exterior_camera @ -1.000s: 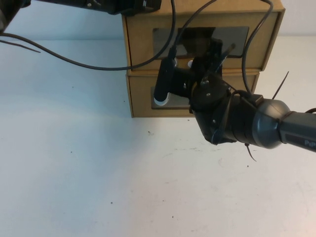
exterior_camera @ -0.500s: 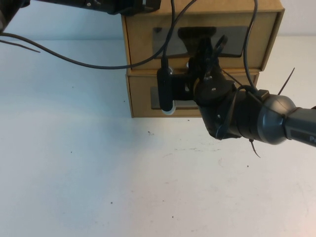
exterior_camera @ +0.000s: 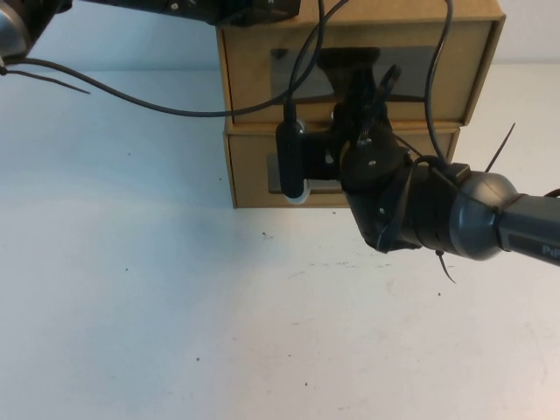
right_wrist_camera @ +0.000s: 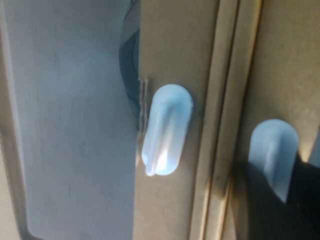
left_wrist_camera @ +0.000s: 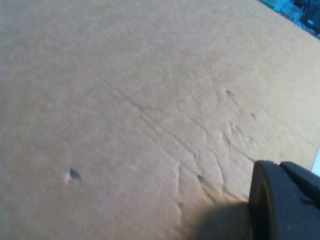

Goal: Open the shoe box
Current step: 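Pull the top drawer of the cardboard box fully open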

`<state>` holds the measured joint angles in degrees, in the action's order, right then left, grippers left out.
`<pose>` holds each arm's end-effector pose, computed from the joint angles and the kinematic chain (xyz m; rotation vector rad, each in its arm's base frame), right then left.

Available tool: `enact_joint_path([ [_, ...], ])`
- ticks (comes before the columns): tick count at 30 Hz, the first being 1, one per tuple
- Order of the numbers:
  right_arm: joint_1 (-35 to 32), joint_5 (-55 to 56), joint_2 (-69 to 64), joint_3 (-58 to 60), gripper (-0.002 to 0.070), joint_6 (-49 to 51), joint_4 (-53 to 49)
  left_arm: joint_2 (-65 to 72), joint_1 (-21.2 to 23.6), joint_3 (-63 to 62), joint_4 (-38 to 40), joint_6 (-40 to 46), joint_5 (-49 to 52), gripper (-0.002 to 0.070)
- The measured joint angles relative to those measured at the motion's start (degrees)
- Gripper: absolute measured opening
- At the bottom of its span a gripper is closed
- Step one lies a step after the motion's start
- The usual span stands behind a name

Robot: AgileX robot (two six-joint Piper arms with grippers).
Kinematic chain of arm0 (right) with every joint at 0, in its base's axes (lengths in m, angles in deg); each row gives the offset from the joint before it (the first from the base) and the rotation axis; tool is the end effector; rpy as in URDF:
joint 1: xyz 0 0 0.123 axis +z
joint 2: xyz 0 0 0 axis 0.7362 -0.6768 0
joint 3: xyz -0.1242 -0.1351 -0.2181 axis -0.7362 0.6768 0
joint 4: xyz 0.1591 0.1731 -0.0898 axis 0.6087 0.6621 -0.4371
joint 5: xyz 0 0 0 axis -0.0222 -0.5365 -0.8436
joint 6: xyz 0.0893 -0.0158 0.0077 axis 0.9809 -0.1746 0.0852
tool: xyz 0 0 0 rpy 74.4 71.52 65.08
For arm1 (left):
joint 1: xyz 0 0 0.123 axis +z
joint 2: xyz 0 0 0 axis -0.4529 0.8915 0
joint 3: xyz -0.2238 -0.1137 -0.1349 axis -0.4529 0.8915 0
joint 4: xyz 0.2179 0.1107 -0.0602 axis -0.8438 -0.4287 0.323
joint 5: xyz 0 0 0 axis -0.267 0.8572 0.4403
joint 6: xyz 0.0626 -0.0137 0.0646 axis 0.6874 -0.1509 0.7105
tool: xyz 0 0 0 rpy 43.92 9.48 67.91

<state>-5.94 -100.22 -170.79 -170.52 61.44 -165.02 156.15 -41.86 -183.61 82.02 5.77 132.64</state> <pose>0.3720 0.2566 0.2490 -1.4456 1.4024 -1.0017 0.4401 -0.1831 0.3690 0.8406 1.9572 -0.9104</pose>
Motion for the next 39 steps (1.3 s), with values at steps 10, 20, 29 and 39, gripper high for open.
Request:
enact_joint_path([
  [10,2.53,-2.62,1.35,1.89,0.0102,0.22,1.43,1.51,0.0,-3.49,-0.84,-1.23,2.29,-0.0006],
  [20,6.39,-3.21,11.5,17.48,0.0102,4.75,-2.18,2.36,-0.58,-6.07,-1.76,-3.17,6.01,-0.0005],
  [29,15.4,-8.97,19.19,27.86,0.0102,9.91,1.63,2.4,-0.7,-6.07,-1.14,-4.75,6.91,-0.0006],
  [39,26.62,-18.28,20.83,30.45,0.0102,10.46,10.71,2.4,-0.7,-6.14,-1.14,-5.68,6.91,-0.0006],
])
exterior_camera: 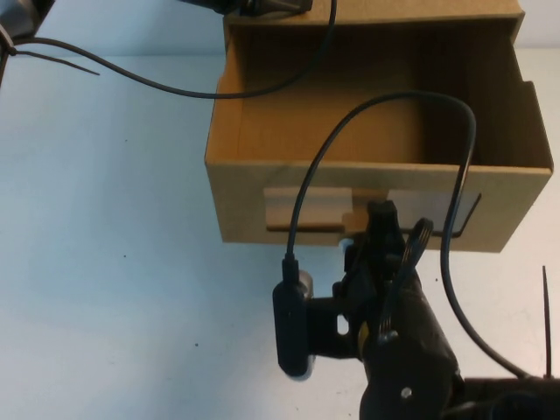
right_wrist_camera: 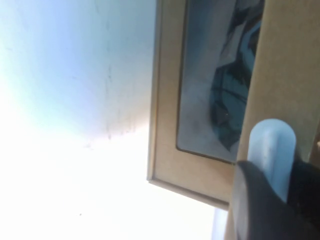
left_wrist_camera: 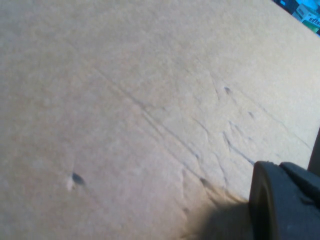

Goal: Open the shoe box
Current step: 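Pull the top drawer of the cardboard box fully open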

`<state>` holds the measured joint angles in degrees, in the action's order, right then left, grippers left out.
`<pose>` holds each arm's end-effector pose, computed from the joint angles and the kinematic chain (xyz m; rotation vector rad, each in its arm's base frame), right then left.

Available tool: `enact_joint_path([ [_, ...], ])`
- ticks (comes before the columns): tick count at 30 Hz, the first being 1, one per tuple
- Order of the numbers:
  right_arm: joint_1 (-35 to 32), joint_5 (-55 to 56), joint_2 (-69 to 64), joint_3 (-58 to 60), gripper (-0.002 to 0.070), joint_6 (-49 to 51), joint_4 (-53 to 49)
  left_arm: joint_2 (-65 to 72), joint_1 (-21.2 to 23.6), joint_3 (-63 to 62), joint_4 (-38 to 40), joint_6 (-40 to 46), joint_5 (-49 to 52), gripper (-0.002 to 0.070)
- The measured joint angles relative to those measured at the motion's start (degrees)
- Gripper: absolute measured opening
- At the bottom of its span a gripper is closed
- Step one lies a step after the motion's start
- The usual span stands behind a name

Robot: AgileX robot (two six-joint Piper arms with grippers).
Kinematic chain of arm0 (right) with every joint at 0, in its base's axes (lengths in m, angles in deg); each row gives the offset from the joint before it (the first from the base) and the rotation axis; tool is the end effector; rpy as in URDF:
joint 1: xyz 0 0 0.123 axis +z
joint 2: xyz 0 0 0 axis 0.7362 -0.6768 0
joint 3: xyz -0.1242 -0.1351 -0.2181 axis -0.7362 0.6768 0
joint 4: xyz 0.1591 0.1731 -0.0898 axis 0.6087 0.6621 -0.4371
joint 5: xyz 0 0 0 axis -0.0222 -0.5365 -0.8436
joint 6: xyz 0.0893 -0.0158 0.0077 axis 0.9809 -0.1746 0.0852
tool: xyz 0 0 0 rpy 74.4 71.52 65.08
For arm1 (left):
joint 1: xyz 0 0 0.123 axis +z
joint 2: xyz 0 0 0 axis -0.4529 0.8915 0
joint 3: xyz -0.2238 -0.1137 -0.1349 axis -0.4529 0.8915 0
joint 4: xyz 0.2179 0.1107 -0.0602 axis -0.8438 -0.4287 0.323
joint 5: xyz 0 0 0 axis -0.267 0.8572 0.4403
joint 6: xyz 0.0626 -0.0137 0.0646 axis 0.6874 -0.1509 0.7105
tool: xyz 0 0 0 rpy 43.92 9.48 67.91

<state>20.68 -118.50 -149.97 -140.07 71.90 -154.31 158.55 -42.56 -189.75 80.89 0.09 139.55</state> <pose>0.1823 0.2545 0.2385 -1.5086 1.4602 -0.8931 0.4357 -0.1911 0.3746 0.8829 2.0108 -0.9894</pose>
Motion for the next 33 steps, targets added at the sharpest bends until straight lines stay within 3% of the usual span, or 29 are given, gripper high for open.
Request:
enact_joint_path([
  [12,2.19,-4.46,0.75,0.0,0.0102,6.54,2.63,0.0,0.0,0.0,0.0,0.0,-0.1,-0.0006],
  [15,2.19,-4.58,0.86,0.0,0.013,7.08,1.72,0.0,0.0,0.0,0.0,0.0,-0.19,-0.0006],
  [18,2.19,-4.24,1.0,0.04,0.0214,7.08,0.68,0.0,0.0,0.0,0.0,0.0,-0.19,-0.0006],
  [27,4.52,1.19,2.8,0.13,0.0566,7.08,0.22,0.13,0.0,0.0,0.4,0.0,-0.19,-0.0006],
  [33,10.69,1.47,9.94,0.13,0.0631,6.01,2.99,0.13,0.0,0.0,0.53,0.0,-0.33,-0.0006],
])
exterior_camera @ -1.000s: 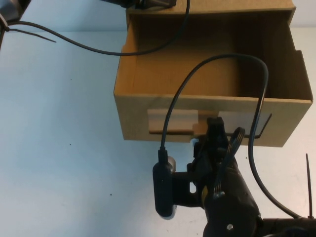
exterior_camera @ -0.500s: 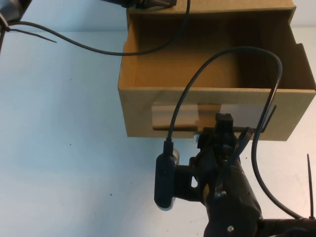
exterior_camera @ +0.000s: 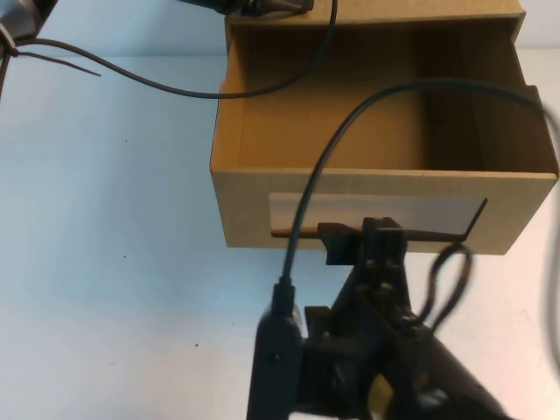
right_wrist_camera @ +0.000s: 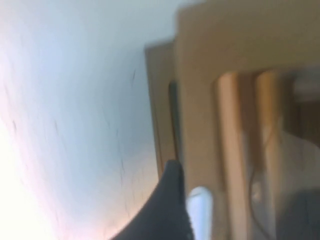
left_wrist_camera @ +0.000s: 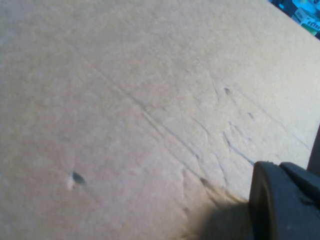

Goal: Open the shoe box
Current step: 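Pull the top drawer of the cardboard box fully open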

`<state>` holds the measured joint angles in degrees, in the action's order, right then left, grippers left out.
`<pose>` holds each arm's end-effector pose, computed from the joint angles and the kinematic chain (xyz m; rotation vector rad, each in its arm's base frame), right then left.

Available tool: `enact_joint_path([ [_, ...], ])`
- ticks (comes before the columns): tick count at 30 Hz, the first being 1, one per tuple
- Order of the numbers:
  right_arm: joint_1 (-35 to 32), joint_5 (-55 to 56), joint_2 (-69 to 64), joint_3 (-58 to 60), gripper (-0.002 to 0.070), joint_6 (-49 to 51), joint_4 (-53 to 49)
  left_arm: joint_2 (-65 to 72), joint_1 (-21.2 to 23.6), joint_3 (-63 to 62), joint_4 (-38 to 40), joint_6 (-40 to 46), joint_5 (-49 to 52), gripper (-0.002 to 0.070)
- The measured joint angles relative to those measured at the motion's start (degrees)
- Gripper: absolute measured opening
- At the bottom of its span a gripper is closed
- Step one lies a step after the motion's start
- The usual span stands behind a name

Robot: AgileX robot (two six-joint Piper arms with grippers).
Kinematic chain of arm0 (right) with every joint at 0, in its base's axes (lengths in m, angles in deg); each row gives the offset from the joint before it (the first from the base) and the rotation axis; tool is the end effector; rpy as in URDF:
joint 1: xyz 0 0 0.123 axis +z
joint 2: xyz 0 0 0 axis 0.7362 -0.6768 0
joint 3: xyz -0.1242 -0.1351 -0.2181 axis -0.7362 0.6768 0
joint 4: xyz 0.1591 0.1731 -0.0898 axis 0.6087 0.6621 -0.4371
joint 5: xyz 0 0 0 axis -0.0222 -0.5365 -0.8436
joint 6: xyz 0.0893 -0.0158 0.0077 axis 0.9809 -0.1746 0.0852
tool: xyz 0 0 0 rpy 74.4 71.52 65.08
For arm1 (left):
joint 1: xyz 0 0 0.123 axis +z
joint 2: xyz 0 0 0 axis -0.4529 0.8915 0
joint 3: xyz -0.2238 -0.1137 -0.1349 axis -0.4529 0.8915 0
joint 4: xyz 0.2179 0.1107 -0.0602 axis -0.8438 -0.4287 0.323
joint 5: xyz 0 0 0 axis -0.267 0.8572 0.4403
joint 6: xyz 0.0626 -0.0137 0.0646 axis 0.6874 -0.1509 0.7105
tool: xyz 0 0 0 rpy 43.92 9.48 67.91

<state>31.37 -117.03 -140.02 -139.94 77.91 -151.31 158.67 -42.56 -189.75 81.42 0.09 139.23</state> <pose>0.1253 0.2601 0.2846 -1.3986 1.4142 -0.5619 0.4364 -0.1916 0.3744 0.8744 2.0061 -0.9982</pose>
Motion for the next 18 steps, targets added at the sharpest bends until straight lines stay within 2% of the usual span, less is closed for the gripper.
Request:
enact_joint_path([
  [4,3.6,0.0,6.2,0.0,0.062,-0.1,1.12,0.28,0.0,-1.13,0.1,-0.09,0.63,-0.0006],
  [7,4.61,-0.64,10.33,0.0,0.0563,-0.1,2.05,0.37,0.0,-2.89,-0.36,-0.23,1.37,-0.0006],
  [10,4.7,-2.97,13.88,0.0,0.0436,-0.1,3.49,-0.27,0.0,-4.29,-2.13,-0.27,2.47,-0.0006],
  [14,4.73,-10.9,16.67,0.0,0.0158,-0.1,5.13,-4.41,0.0,-4.39,-3.81,-0.51,3.36,-0.0006],
  [15,4.73,-12.39,17.08,0.0,0.0109,-0.1,5.39,-5.72,0.0,-4.6,-3.81,-0.65,3.36,-0.0006],
  [18,4.73,-14.92,18.5,0.0,0.0025,-0.1,5.9,-11.39,0.12,-5.0,-3.92,-1.57,3.35,-0.0006],
])
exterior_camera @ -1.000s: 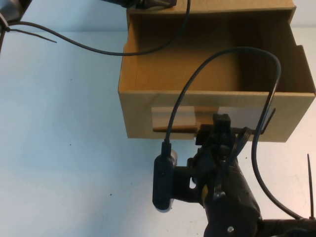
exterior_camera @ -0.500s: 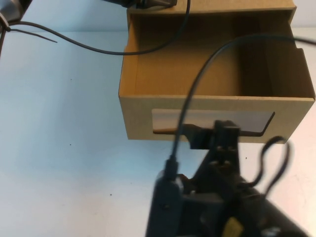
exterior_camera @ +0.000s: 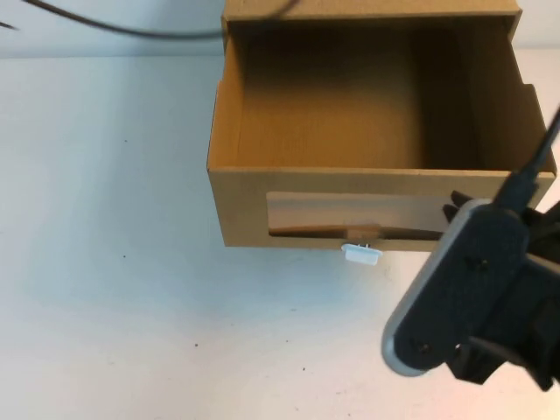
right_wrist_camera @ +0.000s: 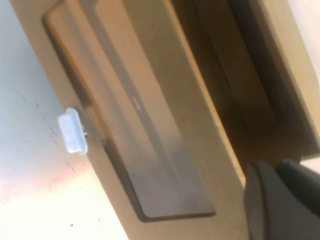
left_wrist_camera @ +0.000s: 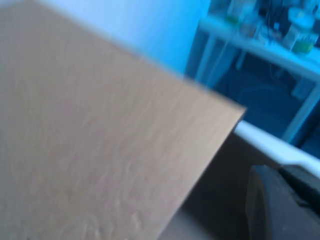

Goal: Open the shoe box
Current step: 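Pull the top drawer of the cardboard box fully open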

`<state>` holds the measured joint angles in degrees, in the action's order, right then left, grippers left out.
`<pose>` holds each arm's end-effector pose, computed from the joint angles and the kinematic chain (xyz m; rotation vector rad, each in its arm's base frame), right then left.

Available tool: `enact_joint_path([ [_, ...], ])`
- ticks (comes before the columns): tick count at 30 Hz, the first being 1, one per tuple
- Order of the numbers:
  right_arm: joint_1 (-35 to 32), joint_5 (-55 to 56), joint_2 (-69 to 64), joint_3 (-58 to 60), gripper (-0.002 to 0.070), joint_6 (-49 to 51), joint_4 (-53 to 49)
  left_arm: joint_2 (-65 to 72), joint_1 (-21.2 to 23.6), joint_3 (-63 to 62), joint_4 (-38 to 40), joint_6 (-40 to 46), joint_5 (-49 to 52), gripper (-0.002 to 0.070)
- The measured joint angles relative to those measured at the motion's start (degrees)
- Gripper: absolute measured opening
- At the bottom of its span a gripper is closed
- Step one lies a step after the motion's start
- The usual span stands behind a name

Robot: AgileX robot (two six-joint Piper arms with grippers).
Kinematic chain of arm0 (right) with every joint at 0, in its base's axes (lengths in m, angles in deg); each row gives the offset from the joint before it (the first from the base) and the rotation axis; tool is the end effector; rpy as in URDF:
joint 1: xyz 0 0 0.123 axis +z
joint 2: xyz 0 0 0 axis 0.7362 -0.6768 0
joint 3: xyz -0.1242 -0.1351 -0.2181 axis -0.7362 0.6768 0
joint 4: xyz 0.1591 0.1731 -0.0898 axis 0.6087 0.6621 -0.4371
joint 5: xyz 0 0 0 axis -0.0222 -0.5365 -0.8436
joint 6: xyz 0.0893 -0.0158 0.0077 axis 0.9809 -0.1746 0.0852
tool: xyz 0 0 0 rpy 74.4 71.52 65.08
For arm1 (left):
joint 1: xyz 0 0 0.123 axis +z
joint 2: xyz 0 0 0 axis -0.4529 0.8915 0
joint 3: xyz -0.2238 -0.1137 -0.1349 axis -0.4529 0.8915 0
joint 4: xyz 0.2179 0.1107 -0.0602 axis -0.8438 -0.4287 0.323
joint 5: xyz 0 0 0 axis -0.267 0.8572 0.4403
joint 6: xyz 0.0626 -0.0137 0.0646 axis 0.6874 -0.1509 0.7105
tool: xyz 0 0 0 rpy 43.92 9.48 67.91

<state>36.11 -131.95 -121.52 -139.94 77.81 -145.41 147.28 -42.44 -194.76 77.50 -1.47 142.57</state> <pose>0.1031 0.1815 0.3575 -1.0508 1.5570 -0.4845 0.3705 -0.1702 0.4789 0.9535 1.8028 -0.8527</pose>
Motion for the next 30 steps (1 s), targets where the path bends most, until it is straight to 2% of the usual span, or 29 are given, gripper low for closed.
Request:
enact_joint_path([
  [6,0.0,0.3,2.79,0.0,-0.0009,0.66,0.97,-10.84,0.56,-0.21,-5.58,-3.44,1.47,-0.0006],
  [11,0.0,19.97,8.2,0.13,-0.0011,2.24,3.15,-19.8,0.61,-0.06,-19.41,-11.12,3.56,-0.0006],
  [14,0.09,27.95,10.99,0.17,-0.0013,2.36,2.88,-25.62,0.7,2.34,-22.78,-14.86,3.68,-0.0006],
  [18,0.21,30.66,14.61,0.38,-0.0013,2.45,3.57,-34.95,0.7,8.38,-23.02,-16.41,3.8,-0.0006],
  [24,0.32,27.99,18.68,0.38,-0.0013,2.58,8.82,-51.23,0.7,28.37,-27.15,-15.31,1.84,-0.0006],
  [30,0.32,15.86,18.79,0.38,-0.0013,2.58,10.46,-67.16,0.7,54.49,-28.68,-13.67,-8.36,-0.0006],
])
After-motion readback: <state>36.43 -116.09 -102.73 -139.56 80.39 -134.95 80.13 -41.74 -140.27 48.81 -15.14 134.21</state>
